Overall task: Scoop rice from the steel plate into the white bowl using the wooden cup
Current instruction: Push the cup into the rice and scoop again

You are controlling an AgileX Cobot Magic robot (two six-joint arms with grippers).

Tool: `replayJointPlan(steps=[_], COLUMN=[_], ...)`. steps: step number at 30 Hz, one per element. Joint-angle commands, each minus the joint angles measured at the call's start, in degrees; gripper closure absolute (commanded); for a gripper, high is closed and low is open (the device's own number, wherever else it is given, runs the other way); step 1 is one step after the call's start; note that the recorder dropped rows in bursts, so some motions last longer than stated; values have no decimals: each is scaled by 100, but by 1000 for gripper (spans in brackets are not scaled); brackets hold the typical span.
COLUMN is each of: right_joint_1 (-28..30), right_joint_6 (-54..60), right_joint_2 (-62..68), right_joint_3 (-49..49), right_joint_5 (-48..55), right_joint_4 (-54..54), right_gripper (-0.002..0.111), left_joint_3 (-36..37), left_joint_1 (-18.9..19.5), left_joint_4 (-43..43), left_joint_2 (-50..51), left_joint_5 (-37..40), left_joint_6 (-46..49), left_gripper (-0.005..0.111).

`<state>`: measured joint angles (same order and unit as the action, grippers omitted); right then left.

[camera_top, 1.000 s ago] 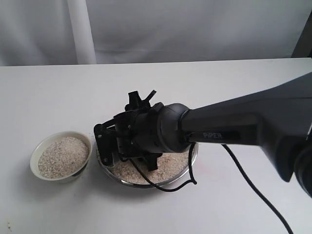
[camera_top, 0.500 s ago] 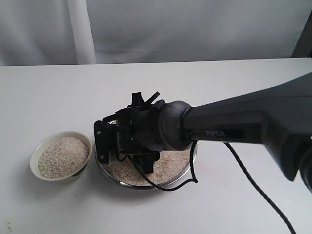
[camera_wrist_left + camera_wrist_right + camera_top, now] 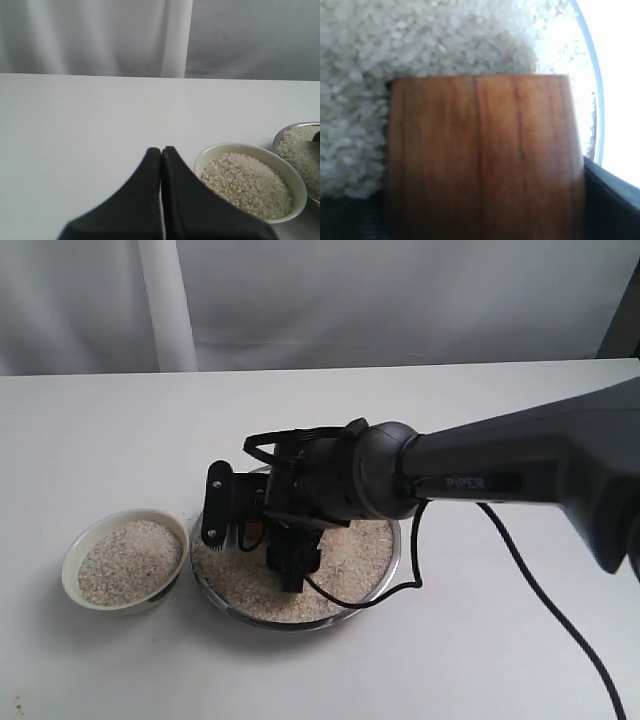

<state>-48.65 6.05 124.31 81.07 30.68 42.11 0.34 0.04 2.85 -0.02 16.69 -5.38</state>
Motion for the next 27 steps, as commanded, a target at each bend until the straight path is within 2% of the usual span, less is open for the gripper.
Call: replayJointPlan(steps=[1, 24, 27], right_joint_1=[135, 733, 805], right_joint_6=[94, 295, 295], right_joint_2=[1, -7, -72], right_joint_3=[10, -1117, -1415], right_joint_5=[-232, -2642, -3210], right_joint_4=[-474, -1497, -1583], right_gripper=[105, 105, 105], left_joint_3=[-34, -34, -34], left_joint_1=[-30, -30, -30], left_joint_4=[-33, -33, -33], left_joint_2=[2, 2, 2], left_joint_5=[-39, -39, -39], left_joint_6=[-14, -14, -14], left_gripper=[107, 107, 107])
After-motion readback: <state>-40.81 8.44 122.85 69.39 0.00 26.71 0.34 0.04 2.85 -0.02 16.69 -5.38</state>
